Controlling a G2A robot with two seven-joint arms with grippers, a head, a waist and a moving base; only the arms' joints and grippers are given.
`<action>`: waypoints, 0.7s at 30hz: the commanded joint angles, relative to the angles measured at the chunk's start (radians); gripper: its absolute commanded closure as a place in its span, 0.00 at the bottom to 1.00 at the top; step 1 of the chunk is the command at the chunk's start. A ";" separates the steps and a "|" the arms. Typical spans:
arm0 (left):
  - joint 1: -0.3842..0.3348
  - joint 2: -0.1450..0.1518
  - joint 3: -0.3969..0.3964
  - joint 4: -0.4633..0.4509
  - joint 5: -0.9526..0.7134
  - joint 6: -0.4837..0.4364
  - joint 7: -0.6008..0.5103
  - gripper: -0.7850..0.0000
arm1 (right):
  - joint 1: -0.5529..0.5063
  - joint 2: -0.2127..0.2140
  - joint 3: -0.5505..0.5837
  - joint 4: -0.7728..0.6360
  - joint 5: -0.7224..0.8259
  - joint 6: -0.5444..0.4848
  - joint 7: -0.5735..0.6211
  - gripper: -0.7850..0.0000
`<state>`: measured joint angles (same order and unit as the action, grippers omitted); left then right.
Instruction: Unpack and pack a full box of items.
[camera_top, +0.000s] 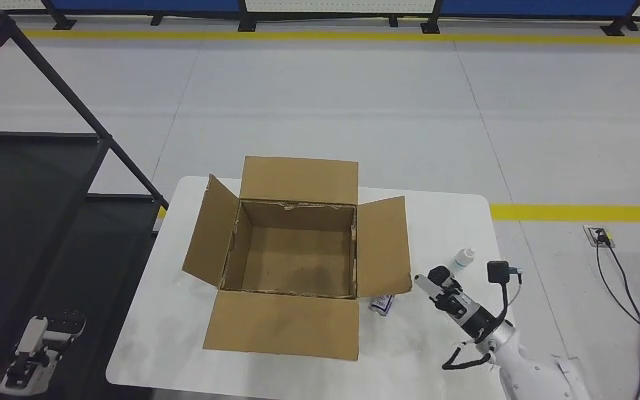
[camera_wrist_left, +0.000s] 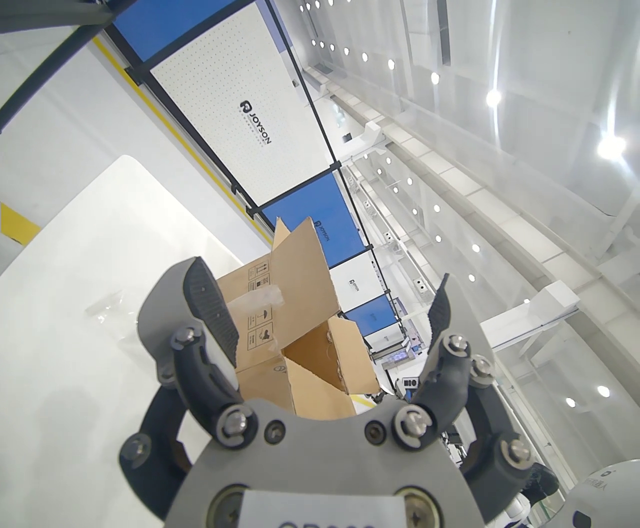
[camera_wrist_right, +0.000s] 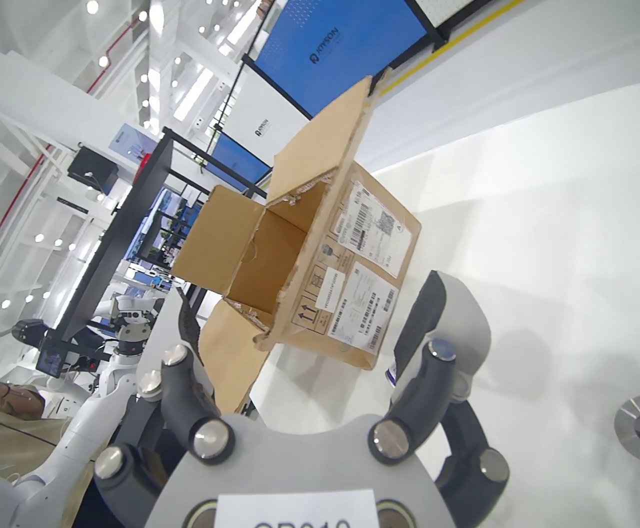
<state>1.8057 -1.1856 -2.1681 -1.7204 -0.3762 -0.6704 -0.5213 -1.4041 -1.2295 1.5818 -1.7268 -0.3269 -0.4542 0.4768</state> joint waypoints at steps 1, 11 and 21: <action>0.000 0.000 0.000 0.000 0.000 0.000 0.000 0.00 | -0.001 0.000 -0.001 0.000 -0.001 -0.014 -0.003 0.00; 0.000 0.000 0.000 0.000 0.000 0.000 0.000 0.00 | 0.055 0.002 -0.025 0.009 0.118 0.132 0.103 0.52; 0.000 0.000 0.000 0.000 0.000 0.000 0.000 0.00 | 0.106 0.012 -0.032 0.009 0.176 0.260 0.190 0.99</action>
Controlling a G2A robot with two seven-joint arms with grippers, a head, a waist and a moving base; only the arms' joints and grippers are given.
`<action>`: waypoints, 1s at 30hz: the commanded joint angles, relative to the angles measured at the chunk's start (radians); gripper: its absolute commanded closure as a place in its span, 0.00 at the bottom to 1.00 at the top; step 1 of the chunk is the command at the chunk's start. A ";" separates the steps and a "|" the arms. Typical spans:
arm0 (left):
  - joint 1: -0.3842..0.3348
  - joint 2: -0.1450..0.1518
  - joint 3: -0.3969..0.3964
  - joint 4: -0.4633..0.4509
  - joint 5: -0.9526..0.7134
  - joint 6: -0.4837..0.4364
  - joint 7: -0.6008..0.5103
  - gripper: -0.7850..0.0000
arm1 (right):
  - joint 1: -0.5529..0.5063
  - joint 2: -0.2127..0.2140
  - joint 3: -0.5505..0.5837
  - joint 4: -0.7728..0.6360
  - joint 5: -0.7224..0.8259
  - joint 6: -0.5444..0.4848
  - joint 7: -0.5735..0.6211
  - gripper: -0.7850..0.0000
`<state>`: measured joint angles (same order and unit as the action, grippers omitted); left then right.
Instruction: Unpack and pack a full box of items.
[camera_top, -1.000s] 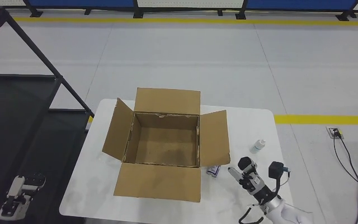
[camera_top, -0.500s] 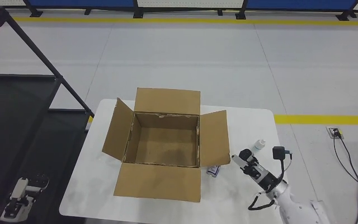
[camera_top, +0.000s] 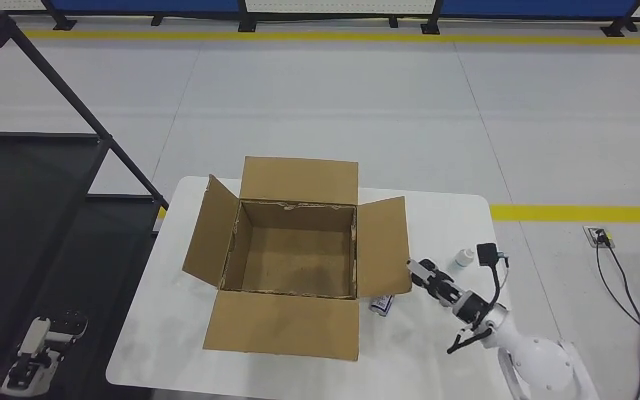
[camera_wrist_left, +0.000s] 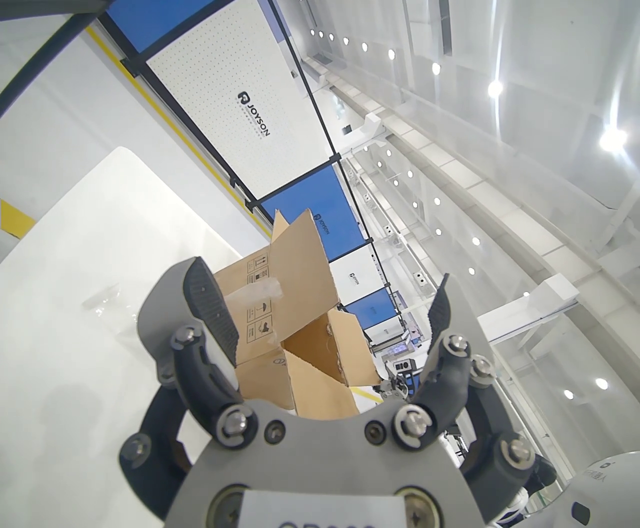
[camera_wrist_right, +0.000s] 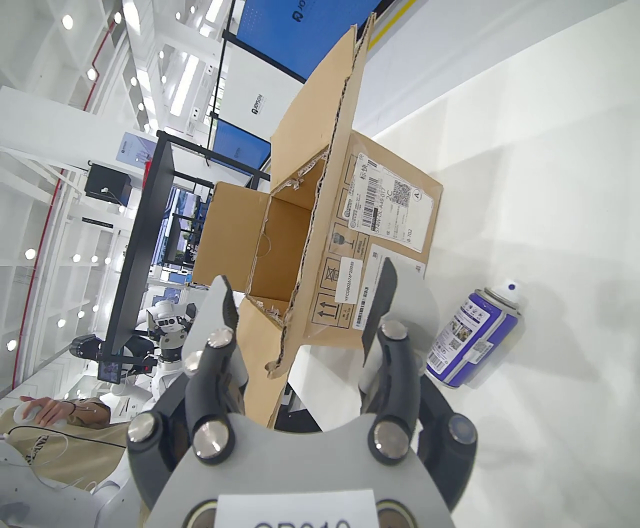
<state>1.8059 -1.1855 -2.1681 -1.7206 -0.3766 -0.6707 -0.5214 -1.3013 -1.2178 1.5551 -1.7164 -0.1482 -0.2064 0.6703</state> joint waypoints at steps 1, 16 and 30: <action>0.000 0.000 0.000 0.000 0.000 0.000 0.000 0.00 | 0.007 0.000 -0.011 -0.004 -0.008 0.022 -0.006 1.00; 0.000 0.000 0.000 0.000 0.000 0.000 0.000 0.00 | 0.043 0.006 -0.060 -0.007 -0.012 0.074 -0.004 1.00; 0.000 0.000 0.000 0.000 0.000 0.000 0.000 0.00 | -0.039 0.021 0.000 -0.026 -0.023 -0.054 -0.058 0.00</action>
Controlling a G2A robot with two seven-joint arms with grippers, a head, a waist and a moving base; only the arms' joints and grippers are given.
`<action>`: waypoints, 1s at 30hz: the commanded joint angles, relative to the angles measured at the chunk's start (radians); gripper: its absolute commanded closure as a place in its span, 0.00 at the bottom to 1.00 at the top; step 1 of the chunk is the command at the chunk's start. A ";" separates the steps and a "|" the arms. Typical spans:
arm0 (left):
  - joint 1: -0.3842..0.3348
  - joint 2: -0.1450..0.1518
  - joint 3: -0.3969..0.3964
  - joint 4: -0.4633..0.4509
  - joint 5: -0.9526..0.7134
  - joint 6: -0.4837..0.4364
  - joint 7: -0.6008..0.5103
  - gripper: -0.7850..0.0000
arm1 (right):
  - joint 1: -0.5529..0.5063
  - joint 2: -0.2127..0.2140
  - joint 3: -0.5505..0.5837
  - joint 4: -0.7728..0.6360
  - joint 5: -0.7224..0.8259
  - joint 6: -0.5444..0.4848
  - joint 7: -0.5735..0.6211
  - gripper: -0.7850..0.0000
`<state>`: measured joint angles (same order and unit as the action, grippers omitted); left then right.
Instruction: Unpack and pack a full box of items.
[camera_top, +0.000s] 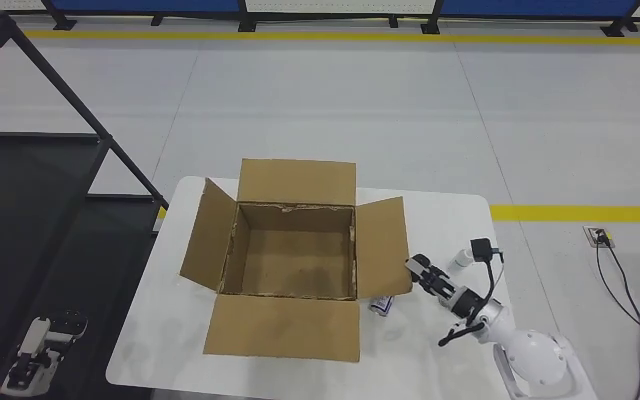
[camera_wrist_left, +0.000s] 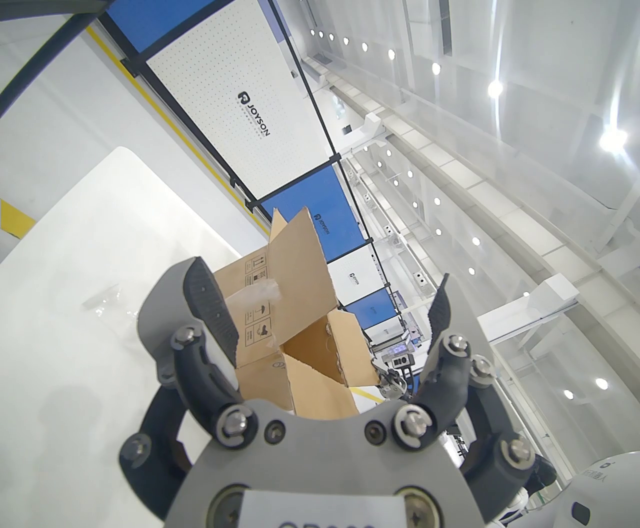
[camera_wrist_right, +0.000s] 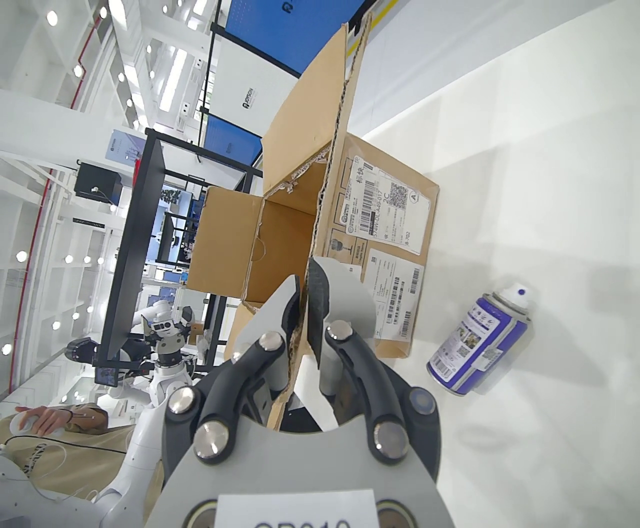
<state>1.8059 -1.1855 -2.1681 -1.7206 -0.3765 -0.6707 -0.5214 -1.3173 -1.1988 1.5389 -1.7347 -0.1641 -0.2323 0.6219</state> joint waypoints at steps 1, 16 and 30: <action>0.000 0.000 0.000 0.000 0.000 0.000 0.000 0.00 | -0.050 0.005 0.036 -0.017 -0.022 -0.054 -0.029 0.00; 0.000 0.000 0.000 0.000 0.000 0.000 0.000 0.00 | -0.224 0.015 0.117 0.011 -0.279 -0.091 -0.243 0.00; 0.000 0.000 0.000 0.000 0.000 0.000 0.000 0.00 | -0.217 0.020 0.127 0.033 -0.366 -0.160 -0.287 0.00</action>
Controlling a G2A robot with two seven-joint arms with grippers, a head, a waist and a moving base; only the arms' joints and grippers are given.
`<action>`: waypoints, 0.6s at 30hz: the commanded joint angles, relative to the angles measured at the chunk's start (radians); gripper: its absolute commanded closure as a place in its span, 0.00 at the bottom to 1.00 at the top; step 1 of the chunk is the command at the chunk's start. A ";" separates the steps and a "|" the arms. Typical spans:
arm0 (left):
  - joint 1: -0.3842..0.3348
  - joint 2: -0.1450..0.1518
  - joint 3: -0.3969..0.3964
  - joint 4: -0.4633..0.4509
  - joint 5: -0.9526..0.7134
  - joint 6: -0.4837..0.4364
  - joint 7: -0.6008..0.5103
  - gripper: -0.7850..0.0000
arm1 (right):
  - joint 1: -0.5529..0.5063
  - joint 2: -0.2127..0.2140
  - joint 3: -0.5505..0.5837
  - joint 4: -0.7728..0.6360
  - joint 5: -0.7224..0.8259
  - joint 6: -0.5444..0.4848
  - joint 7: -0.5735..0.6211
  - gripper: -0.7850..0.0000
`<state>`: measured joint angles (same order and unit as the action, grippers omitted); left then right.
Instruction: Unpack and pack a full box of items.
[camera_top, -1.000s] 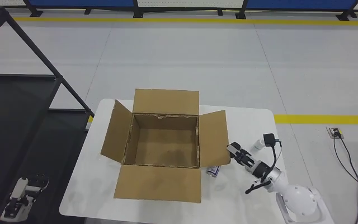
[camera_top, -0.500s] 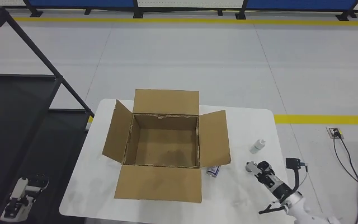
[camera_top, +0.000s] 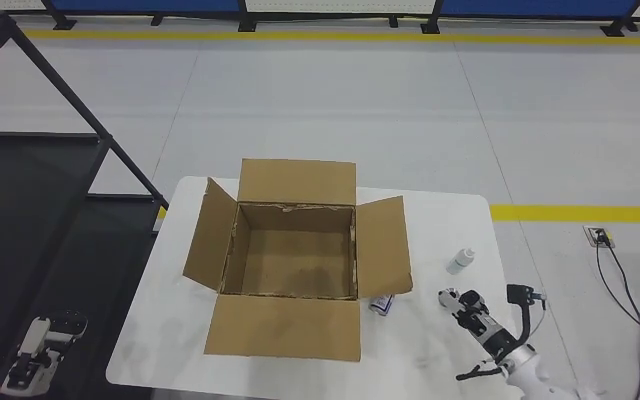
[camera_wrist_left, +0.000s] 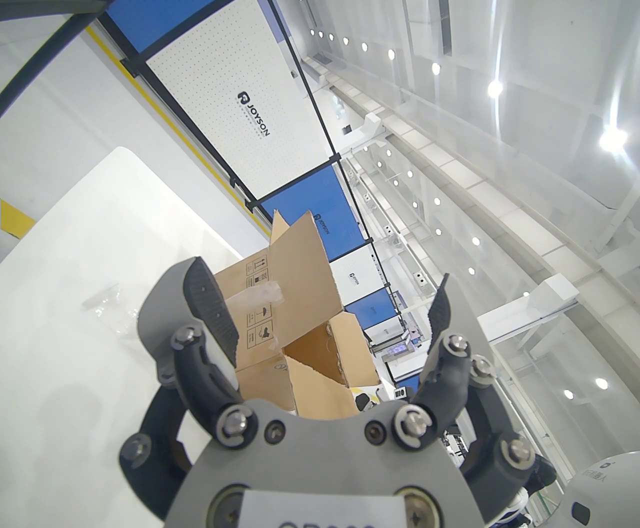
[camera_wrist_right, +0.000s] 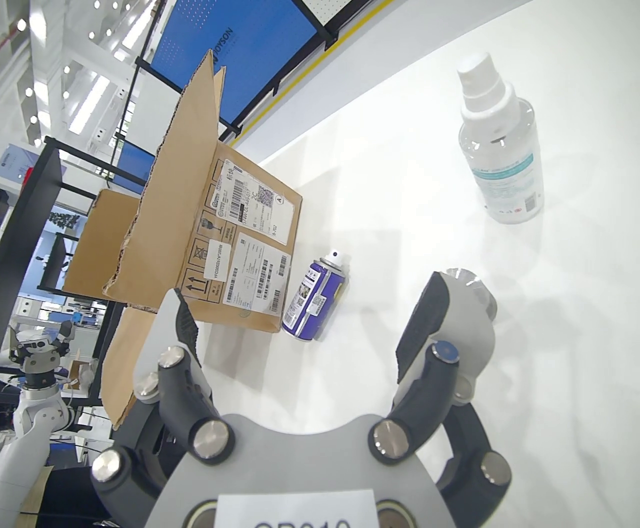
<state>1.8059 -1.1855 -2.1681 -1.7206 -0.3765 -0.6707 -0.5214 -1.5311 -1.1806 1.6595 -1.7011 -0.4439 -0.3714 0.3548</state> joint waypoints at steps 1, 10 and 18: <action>0.000 0.000 0.000 0.000 0.000 0.000 0.000 0.00 | -0.007 0.004 0.008 -0.007 -0.144 -0.037 -0.046 0.00; 0.000 0.000 0.000 0.000 0.000 0.000 0.000 0.00 | 0.022 0.005 -0.096 0.031 -0.716 0.112 -0.161 0.00; 0.000 0.000 0.000 0.000 0.000 0.000 0.000 0.00 | 0.114 -0.003 -0.165 0.114 -0.817 0.233 -0.087 0.32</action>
<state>1.8059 -1.1855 -2.1681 -1.7206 -0.3766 -0.6707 -0.5214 -1.4253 -1.1836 1.4965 -1.5942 -1.2594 -0.1439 0.2588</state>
